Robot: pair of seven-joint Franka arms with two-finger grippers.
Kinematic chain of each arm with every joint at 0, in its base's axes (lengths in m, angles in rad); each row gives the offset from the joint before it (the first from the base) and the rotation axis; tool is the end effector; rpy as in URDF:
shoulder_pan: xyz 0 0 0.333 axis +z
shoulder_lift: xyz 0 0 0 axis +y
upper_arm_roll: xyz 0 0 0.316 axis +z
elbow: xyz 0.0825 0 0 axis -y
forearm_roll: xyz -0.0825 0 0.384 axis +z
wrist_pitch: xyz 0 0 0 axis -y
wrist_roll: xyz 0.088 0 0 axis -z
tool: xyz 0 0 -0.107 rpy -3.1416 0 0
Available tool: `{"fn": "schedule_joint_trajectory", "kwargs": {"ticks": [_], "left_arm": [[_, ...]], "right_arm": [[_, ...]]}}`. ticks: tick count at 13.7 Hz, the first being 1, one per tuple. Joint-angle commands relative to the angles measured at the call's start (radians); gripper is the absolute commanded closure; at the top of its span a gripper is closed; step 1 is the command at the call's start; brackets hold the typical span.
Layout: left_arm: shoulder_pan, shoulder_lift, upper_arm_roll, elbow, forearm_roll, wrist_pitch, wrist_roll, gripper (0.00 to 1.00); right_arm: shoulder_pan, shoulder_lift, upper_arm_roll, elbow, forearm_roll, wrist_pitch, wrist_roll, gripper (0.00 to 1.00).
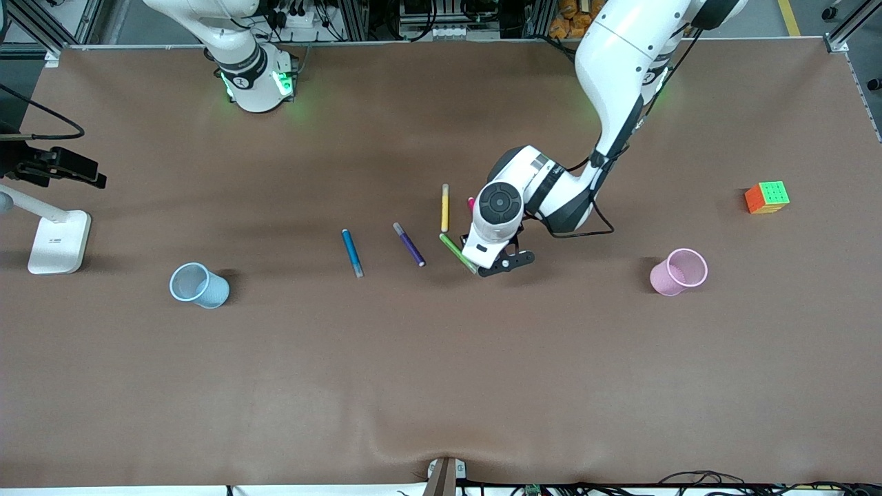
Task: Place pink and blue markers in matching cups
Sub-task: 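Lower the left gripper and grasp the pink marker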
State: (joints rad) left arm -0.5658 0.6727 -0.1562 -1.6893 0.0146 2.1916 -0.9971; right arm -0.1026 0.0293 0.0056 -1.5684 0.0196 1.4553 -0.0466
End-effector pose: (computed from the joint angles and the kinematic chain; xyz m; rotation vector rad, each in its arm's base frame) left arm 0.5013 -0.4287 0.1978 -3.0325 -0.4448 0.2659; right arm 0.5474 -0.0510 0.6002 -3.1031 0.0768 0.2186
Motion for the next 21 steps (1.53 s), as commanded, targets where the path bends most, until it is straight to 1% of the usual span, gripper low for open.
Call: {"fn": "schedule_joint_trajectory", "kwargs": {"ticks": [1, 3, 7, 8, 10, 11, 12, 14, 15, 18, 21], "left_arm": [[-0.014, 0.008, 0.007, -0.006, -0.004, 0.014, -0.029, 0.26], [-0.022, 0.019, 0.007, -0.007, -0.004, 0.039, -0.032, 0.35], [-0.026, 0.019, 0.007, -0.035, -0.005, 0.085, -0.052, 0.43], [-0.028, 0.021, 0.007, -0.035, -0.005, 0.088, -0.058, 0.44], [-0.032, 0.021, 0.007, -0.040, -0.005, 0.088, -0.060, 0.59], [-0.032, 0.019, 0.007, -0.043, -0.005, 0.088, -0.060, 0.63], [-0.032, 0.021, 0.007, -0.044, -0.005, 0.088, -0.060, 0.74], [-0.031, 0.019, 0.007, -0.044, -0.005, 0.088, -0.061, 0.86], [-0.026, 0.018, 0.006, -0.043, -0.007, 0.086, -0.061, 0.99], [-0.009, 0.001, 0.007, -0.032, -0.009, 0.076, -0.055, 1.00], [0.004, -0.041, 0.018, -0.018, -0.007, 0.011, -0.045, 1.00]], "right_arm": [[-0.020, -0.003, 0.014, -0.002, 0.010, 0.004, -0.006, 0.00], [-0.022, -0.005, 0.014, -0.002, 0.010, 0.002, -0.007, 0.00], [-0.019, -0.003, 0.014, 0.001, 0.010, 0.004, -0.007, 0.00], [-0.020, -0.003, 0.014, 0.001, 0.010, 0.004, -0.007, 0.00], [-0.019, -0.003, 0.014, 0.001, 0.010, 0.004, -0.007, 0.00], [-0.019, -0.003, 0.014, 0.001, 0.010, 0.004, -0.007, 0.00], [-0.019, -0.003, 0.014, 0.001, 0.010, 0.004, -0.007, 0.00], [-0.020, -0.003, 0.014, 0.001, 0.008, 0.004, -0.007, 0.00], [-0.020, -0.003, 0.014, 0.001, 0.008, 0.004, -0.007, 0.00], [-0.019, -0.003, 0.014, 0.001, 0.008, 0.004, -0.007, 0.00], [-0.019, -0.003, 0.014, -0.001, 0.008, 0.007, -0.007, 0.00]]}}
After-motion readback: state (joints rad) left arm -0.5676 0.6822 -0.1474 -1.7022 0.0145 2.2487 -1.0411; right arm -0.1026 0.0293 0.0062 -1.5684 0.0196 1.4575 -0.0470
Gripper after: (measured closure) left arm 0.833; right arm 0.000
